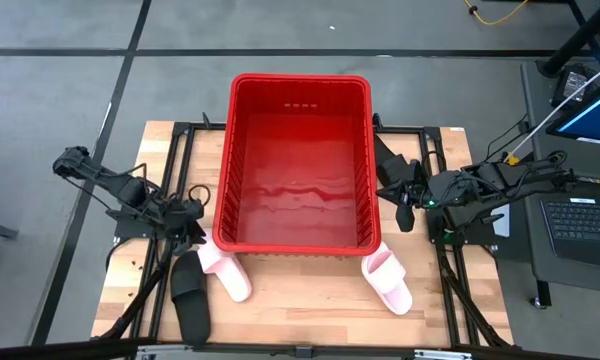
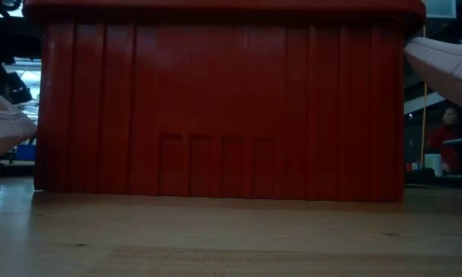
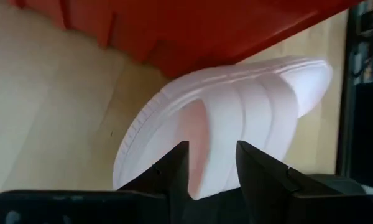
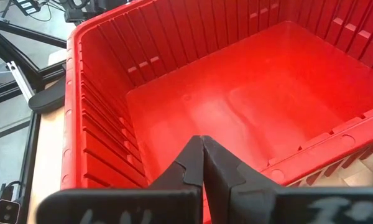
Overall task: Pick and place slides into bin
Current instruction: Put the left pink slide into the bin
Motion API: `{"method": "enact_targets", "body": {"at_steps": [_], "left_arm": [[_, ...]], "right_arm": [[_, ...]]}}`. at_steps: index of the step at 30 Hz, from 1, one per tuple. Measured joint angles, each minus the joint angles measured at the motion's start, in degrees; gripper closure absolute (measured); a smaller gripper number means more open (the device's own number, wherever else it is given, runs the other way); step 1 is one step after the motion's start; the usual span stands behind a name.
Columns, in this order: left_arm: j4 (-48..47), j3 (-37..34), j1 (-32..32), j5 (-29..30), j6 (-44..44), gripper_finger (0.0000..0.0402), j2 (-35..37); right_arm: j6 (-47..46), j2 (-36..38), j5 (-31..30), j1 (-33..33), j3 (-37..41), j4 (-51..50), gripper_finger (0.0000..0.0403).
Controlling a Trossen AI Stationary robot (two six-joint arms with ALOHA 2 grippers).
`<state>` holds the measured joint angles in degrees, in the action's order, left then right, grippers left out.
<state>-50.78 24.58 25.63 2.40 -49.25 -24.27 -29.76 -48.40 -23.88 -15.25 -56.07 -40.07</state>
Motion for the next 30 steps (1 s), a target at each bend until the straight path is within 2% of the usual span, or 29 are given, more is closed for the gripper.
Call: {"method": "enact_targets", "body": {"at_steps": [5,10,12,15,18,21,26,30], "left_arm": [[-1.0,0.0,2.7,0.8,-4.0,0.0277,5.5],[-2.5,0.0,4.7,4.7,-6.7,0.0277,10.8],[-2.2,0.0,5.2,6.8,-7.2,0.0277,11.7],[-1.4,-0.2,6.0,6.7,-7.2,0.0277,11.3],[1.6,-3.5,7.0,3.6,-7.2,0.0277,10.5],[8.8,-9.0,8.0,0.6,-9.2,0.0277,9.9],[23.4,-15.9,10.1,1.4,-9.6,0.0277,9.8],[24.0,-16.0,11.3,2.6,-8.9,0.0277,9.5]], "right_arm": [[0.0,0.0,0.0,0.0,0.0,0.0,0.0397],[0.0,0.0,0.1,0.0,0.0,0.0,0.0397],[0.0,0.0,0.1,0.0,0.0,0.0,0.0397],[0.0,0.0,0.1,0.0,0.0,0.0,0.0397],[0.0,0.0,0.1,0.0,0.0,0.0,0.0397],[0.0,0.0,0.1,0.0,0.0,0.0,0.0397],[0.0,0.0,0.0,0.0,0.0,0.1,0.0397],[0.0,0.0,0.0,0.0,0.0,0.2,0.0397]]}}
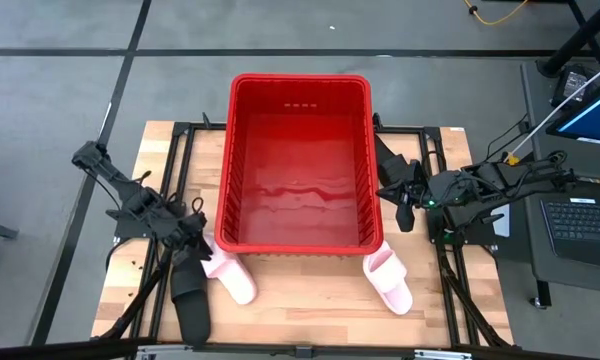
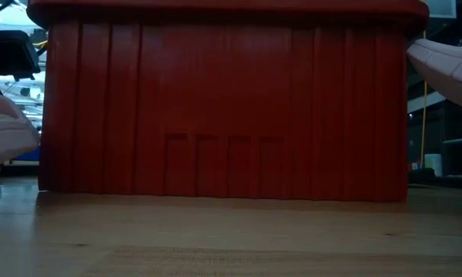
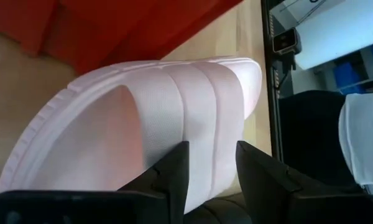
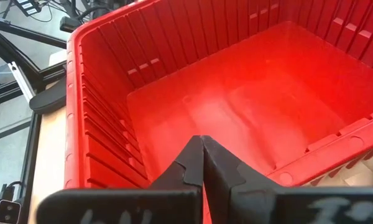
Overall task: Pick and place slides into bin
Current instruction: Put the left pink slide into the bin
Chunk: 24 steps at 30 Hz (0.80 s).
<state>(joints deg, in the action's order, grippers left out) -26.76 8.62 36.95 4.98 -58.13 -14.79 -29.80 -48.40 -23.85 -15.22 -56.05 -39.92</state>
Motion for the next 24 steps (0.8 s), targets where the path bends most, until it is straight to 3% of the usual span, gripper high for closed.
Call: {"method": "enact_targets", "body": {"at_steps": [10,24], "left_arm": [[0.0,0.0,1.8,-3.6,-4.6,0.0277,0.1],[2.8,0.0,2.4,-2.1,-5.1,0.0281,0.0]], "right_arm": [[-0.1,0.0,0.0,0.0,0.0,0.4,0.0397],[-0.1,0.0,0.0,0.0,0.0,1.1,0.0397]]}}
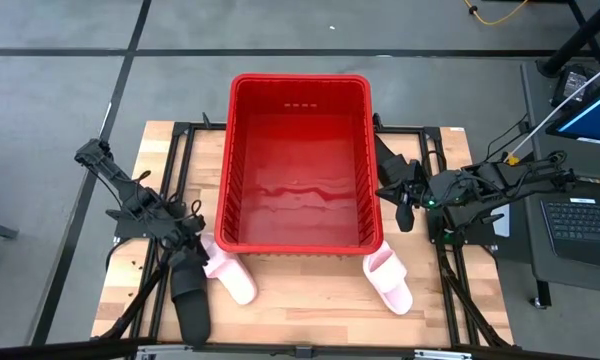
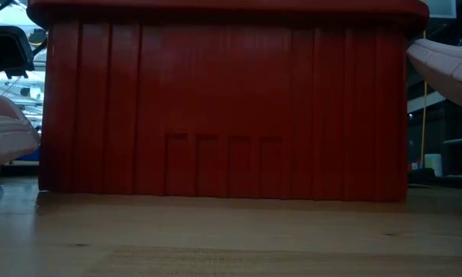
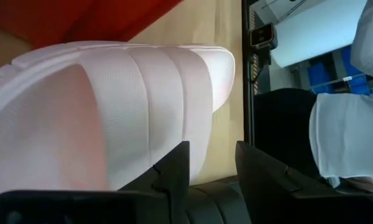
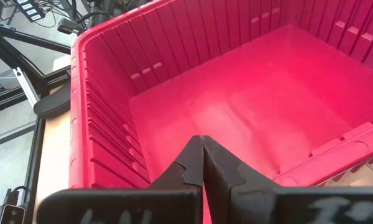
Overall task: Pick and place slides into bin
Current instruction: Put the left pink slide into the bin
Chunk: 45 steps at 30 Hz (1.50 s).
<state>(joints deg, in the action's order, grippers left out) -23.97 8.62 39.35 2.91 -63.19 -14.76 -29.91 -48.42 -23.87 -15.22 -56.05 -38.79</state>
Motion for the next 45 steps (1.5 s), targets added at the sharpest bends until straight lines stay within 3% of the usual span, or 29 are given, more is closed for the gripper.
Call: {"method": "enact_targets", "body": {"at_steps": [9,15,23,27,31,36,45], "left_arm": [[0.0,0.0,0.0,-2.9,1.9,0.0387,0.0],[0.0,0.0,0.0,-2.6,1.2,0.0398,0.0],[0.3,0.0,0.0,-0.9,-5.0,0.0374,0.0],[5.2,0.0,0.0,-0.9,-8.7,0.0347,0.0],[9.2,0.0,0.0,0.2,-6.5,0.032,0.0],[7.8,0.0,0.0,3.3,-5.4,0.0296,0.0],[7.9,0.0,0.0,5.3,0.0,0.0287,0.0]], "right_arm": [[0.0,0.0,0.0,0.0,0.0,0.0,0.0397],[0.0,-0.3,0.0,0.0,0.0,0.0,0.0397],[0.0,-1.0,0.0,0.0,0.0,0.5,0.0397],[0.0,-1.4,0.0,0.0,0.0,1.3,0.0397],[0.0,-1.4,0.0,0.0,0.0,1.4,0.0397],[0.1,-1.4,0.0,0.0,0.0,1.4,0.0397],[0.0,-1.5,0.0,0.0,0.0,1.3,0.0397]]}}
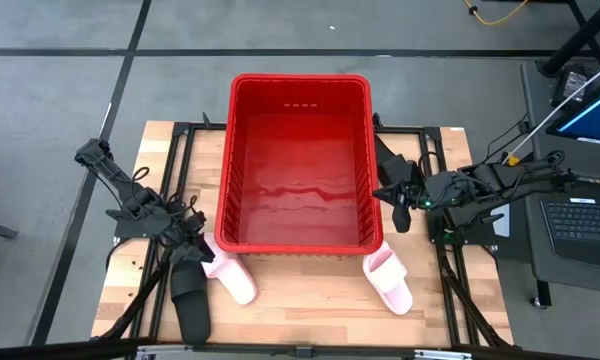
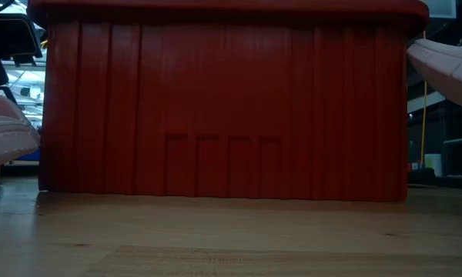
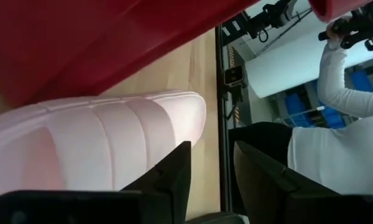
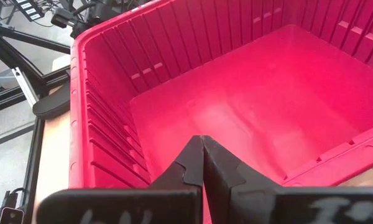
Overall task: Pick and place slides into bin
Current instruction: Put the left pink slide into the bin
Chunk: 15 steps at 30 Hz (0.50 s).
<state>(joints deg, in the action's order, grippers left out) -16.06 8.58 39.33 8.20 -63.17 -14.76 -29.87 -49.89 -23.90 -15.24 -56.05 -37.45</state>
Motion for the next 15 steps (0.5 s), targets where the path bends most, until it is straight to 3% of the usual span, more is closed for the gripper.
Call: {"method": "enact_targets", "body": {"at_steps": [15], "left_arm": [[-0.2,0.0,0.0,0.6,1.9,0.0287,0.0]], "right_arm": [[0.4,0.0,0.0,0.0,0.0,-0.1,0.0397]]}}
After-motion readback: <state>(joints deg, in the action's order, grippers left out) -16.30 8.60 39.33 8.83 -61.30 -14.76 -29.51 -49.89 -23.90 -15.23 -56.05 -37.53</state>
